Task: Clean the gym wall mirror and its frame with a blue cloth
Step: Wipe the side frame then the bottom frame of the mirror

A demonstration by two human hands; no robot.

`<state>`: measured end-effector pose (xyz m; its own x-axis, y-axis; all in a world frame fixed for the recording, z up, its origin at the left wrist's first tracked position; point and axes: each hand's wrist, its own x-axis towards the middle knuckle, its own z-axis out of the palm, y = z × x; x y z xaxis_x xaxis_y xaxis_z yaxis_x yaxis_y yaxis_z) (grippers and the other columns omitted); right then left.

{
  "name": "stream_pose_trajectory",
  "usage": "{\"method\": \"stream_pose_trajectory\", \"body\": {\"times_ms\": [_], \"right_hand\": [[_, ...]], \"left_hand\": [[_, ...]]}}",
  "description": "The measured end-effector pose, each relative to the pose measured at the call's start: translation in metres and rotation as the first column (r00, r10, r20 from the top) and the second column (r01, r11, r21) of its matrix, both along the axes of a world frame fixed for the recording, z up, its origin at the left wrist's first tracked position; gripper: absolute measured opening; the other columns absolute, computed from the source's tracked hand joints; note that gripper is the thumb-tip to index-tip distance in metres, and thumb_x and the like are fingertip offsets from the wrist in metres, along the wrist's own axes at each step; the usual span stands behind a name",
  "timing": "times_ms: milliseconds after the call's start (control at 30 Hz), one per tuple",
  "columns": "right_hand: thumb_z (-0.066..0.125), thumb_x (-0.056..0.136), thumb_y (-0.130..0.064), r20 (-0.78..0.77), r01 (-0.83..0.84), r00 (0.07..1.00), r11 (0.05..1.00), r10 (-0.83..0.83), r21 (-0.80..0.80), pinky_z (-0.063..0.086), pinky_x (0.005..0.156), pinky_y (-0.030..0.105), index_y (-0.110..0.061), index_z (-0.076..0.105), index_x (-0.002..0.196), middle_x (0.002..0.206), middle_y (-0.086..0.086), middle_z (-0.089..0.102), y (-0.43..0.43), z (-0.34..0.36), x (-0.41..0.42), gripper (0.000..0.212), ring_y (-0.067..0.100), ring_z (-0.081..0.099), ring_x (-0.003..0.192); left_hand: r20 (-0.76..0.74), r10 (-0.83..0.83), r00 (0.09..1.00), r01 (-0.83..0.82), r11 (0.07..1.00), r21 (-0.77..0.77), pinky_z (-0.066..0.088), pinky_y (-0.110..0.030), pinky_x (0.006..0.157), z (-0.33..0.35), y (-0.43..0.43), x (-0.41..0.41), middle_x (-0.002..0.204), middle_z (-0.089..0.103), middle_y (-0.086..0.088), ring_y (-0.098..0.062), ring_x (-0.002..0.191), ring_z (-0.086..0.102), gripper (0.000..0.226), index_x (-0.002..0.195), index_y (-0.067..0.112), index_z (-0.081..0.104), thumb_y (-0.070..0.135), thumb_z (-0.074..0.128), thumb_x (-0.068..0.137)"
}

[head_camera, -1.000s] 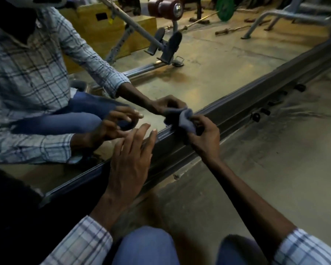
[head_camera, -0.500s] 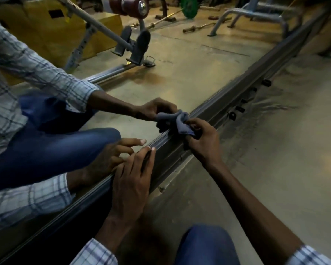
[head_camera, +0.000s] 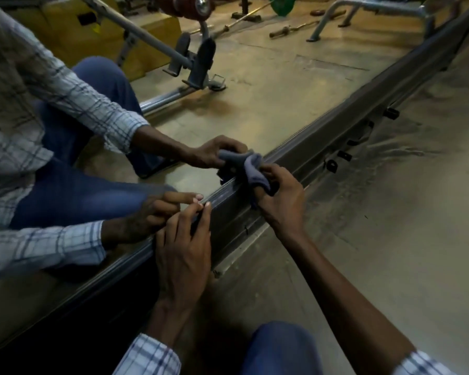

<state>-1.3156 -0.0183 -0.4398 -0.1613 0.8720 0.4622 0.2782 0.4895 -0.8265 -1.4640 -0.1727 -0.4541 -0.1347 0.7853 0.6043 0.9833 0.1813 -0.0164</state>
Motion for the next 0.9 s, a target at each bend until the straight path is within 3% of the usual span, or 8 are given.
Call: {"method": "stream_pose_trajectory", "body": {"times_ms": [100,233,333,400,500,667,800,900], "right_hand": [[0.076,0.083,-0.01,0.1,-0.168,0.983,0.975,0.155,0.145,0.046,0.078,0.005,-0.01,0.072,0.114,0.099,-0.006,0.06,0.012,-0.003,0.009,0.031,-0.013,0.055,0.088],[0.076,0.084,-0.008,-0.006,-0.064,0.998,0.991,0.065,0.117,0.044,0.076,0.003,-0.01,0.072,0.114,0.098,-0.005,0.059,0.047,-0.007,0.027,0.03,-0.014,0.054,0.086],[0.078,0.083,-0.01,0.068,-0.228,0.973,0.959,0.219,0.171,0.045,0.08,0.003,-0.011,0.071,0.116,0.103,-0.008,0.057,0.063,-0.01,0.037,0.035,-0.009,0.054,0.086],[0.078,0.082,-0.01,0.098,-0.31,0.95,0.927,0.296,0.209,0.048,0.082,0.007,-0.01,0.071,0.116,0.105,-0.009,0.058,0.079,-0.009,0.047,0.035,-0.003,0.054,0.089],[0.078,0.085,-0.009,-0.038,-0.225,0.972,0.964,0.232,0.143,0.055,0.086,0.023,-0.009,0.07,0.115,0.106,-0.001,0.064,0.105,-0.011,0.06,0.032,0.004,0.058,0.093],[0.074,0.085,-0.011,0.155,-0.549,0.836,0.789,0.527,0.275,0.057,0.087,0.032,-0.008,0.068,0.122,0.116,0.007,0.065,0.127,-0.013,0.075,0.037,0.016,0.064,0.1],[0.076,0.081,-0.003,-0.076,-0.377,0.915,0.908,0.396,0.185,0.056,0.083,0.033,-0.003,0.07,0.115,0.106,0.01,0.066,0.156,-0.017,0.088,0.034,0.017,0.063,0.092],[0.077,0.08,-0.003,-0.076,-0.432,0.891,0.886,0.448,0.167,0.056,0.082,0.031,-0.005,0.07,0.112,0.104,0.009,0.066,0.16,-0.017,0.09,0.033,0.017,0.063,0.092]], "left_hand": [[-0.01,0.049,0.999,-0.049,0.999,-0.013,0.047,-0.048,0.086,0.0,0.006,0.008,0.138,0.06,-0.014,-0.031,0.12,0.051,0.058,0.142,0.013,0.062,0.016,0.079,0.087],[-0.033,0.097,0.995,-0.097,0.995,0.008,0.05,-0.05,0.083,0.006,0.009,0.016,0.134,0.061,-0.018,-0.035,0.115,0.056,0.058,0.14,0.009,0.063,0.015,0.08,0.085],[-0.025,0.116,0.993,-0.116,0.993,0.006,0.051,-0.047,0.088,0.011,0.012,0.024,0.132,0.06,-0.017,-0.033,0.114,0.055,0.061,0.139,0.008,0.063,0.015,0.083,0.082],[-0.011,0.133,0.991,-0.133,0.991,-0.004,0.049,-0.042,0.092,0.015,0.016,0.027,0.132,0.058,-0.015,-0.03,0.114,0.054,0.061,0.14,0.009,0.063,0.016,0.083,0.083],[0.006,0.177,0.984,-0.177,0.984,-0.022,0.049,-0.039,0.094,0.018,0.029,0.039,0.131,0.06,-0.013,-0.028,0.115,0.055,0.058,0.138,0.01,0.064,0.017,0.083,0.084],[-0.015,0.251,0.968,-0.251,0.967,-0.043,0.053,-0.041,0.087,0.025,0.049,0.058,0.127,0.062,-0.011,-0.028,0.111,0.057,0.055,0.134,0.01,0.066,0.017,0.083,0.083],[-0.043,0.278,0.96,-0.281,0.953,-0.11,0.056,-0.043,0.081,0.036,0.058,0.07,0.125,0.062,-0.01,-0.03,0.108,0.061,0.056,0.134,0.011,0.066,0.018,0.085,0.082],[0.003,0.328,0.945,-0.323,0.933,-0.159,0.055,-0.041,0.074,0.046,0.065,0.08,0.125,0.06,-0.008,-0.028,0.108,0.06,0.062,0.137,0.015,0.063,0.021,0.087,0.08]]}}
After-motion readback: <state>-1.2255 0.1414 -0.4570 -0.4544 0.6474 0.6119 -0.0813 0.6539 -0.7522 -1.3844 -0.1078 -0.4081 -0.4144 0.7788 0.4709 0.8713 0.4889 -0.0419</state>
